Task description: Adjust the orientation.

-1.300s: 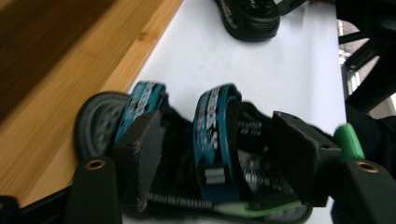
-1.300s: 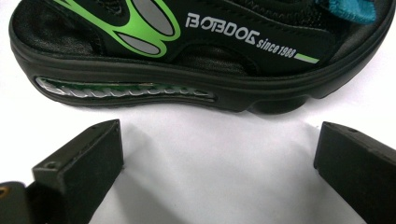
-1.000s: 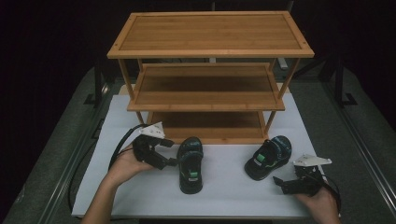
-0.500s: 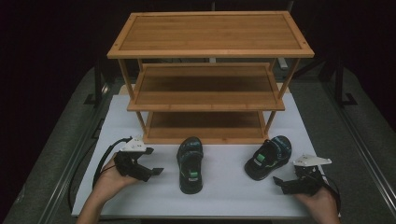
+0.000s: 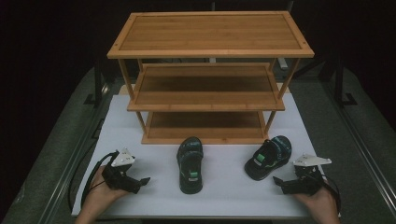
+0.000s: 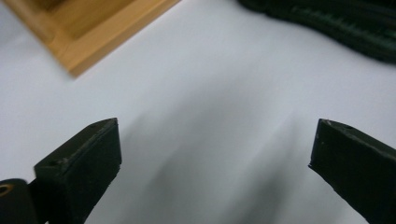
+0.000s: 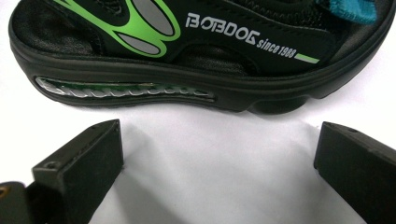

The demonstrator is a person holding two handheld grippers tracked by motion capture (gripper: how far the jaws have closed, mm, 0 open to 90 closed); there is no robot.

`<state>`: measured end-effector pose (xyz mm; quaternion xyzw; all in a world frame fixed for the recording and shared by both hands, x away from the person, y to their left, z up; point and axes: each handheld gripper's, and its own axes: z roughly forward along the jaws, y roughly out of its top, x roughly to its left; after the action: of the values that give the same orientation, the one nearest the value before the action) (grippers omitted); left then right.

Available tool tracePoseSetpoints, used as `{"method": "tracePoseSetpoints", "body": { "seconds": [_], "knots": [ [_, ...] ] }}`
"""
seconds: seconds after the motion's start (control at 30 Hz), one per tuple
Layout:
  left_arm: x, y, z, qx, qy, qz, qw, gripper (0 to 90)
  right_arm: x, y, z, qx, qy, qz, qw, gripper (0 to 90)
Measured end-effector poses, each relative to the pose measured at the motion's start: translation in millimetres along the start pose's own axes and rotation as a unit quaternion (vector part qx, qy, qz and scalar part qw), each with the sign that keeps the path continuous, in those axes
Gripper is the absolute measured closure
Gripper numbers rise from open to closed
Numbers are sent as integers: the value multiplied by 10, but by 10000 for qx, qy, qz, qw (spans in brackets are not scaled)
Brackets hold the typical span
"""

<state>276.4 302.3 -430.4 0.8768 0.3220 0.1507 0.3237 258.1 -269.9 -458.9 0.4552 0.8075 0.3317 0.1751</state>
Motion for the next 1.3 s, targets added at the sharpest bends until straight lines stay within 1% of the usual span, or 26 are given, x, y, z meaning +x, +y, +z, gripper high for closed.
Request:
{"method": "tracePoseSetpoints", "body": {
  "seconds": [0.13,0.23,0.27,0.3,0.33,0.37,0.4,0.43,0.47,0.6,0.67,0.7,0.77,0.8,0.87,0.9,1.0,1.03,1.07,1.1,1.13,1.17,1.2,1.23,1.27,1.3],
  "knots": [
    [5,-118,-5,-7,140,-73,9999,9,-1,7,-1,21,5,3,10000,8],
    [10,-161,5,-52,206,-118,9997,9,-3,10,-1,27,14,6,10000,8],
    [11,-170,17,-35,205,-121,9997,9,-4,12,-1,34,15,-2,10000,8],
    [10,-184,34,-15,267,-80,9996,9,-8,15,-4,40,26,-10,10000,9],
    [10,-200,51,-49,272,-76,9996,6,-16,23,-13,38,18,-20,10000,13],
    [19,-211,56,-94,251,-137,9995,0,-17,34,-31,13,35,-42,10000,14],
    [62,-254,65,-167,97,-319,9993,0,-10,60,-69,-33,17,-56,10000,14],
    [62,-254,65,-167,97,-319,9993,0,-10,60,-69,-33,17,-56,10000,14],
    [80,-257,72,-177,34,-406,9990,0,7,94,-109,-62,69,-40,9999,13],
    [73,-257,72,-166,58,-368,9992,0,37,140,-165,-63,111,-59,9999,14],
    [74,-258,72,-168,57,-368,9992,0,47,211,-249,-139,166,-48,9998,14],
    [74,-258,72,-167,54,-370,9992,0,47,211,-249,-139,166,-48,9998,14],
    [75,-258,71,-168,53,-373,9992,0,45,255,-309,-203,215,-46,9996,59],
    [75,-258,71,-166,51,-373,9992,0,39,297,-358,-290,245,-28,9993,63],
    [76,-258,70,-167,47,-375,9991,0,35,313,-375,-337,262,-41,9991,66],
    [76,-257,71,-166,48,-379,9991,0,31,330,-395,-356,335,-18,9988,76],
    [76,-257,71,-161,52,-377,9991,0,24,360,-415,-373,396,7,9985,82],
    [75,-257,71,-160,53,-374,9992,0,22,369,-417,-380,390,-1,9985,100],
    [75,-257,71,-161,56,-373,9992,0,17,385,-424,-397,424,-13,9983,129],
    [75,-257,71,-160,52,-374,9992,0,11,400,-431,-439,475,0,9979,134],
    [74,-257,71,-163,56,-374,9992,0,-6,442,-428,-454,511,29,9977,140],
    [74,-257,71,-163,55,-372,9992,0,-6,442,-428,-454,511,29,9977,140],
    [75,-257,71,-164,50,-376,9991,0,-23,495,-420,-479,536,33,9974,146],
    [75,-257,71,-165,49,-378,9991,0,-23,495,-420,-479,536,33,9974,146],
    [75,-258,72,-166,48,-379,9991,0,-39,551,-417,-497,557,51,9972,169],
    [75,-258,72,-166,48,-379,9991,0,-39,551,-417,-497,557,51,9972,169]
  ]
}}
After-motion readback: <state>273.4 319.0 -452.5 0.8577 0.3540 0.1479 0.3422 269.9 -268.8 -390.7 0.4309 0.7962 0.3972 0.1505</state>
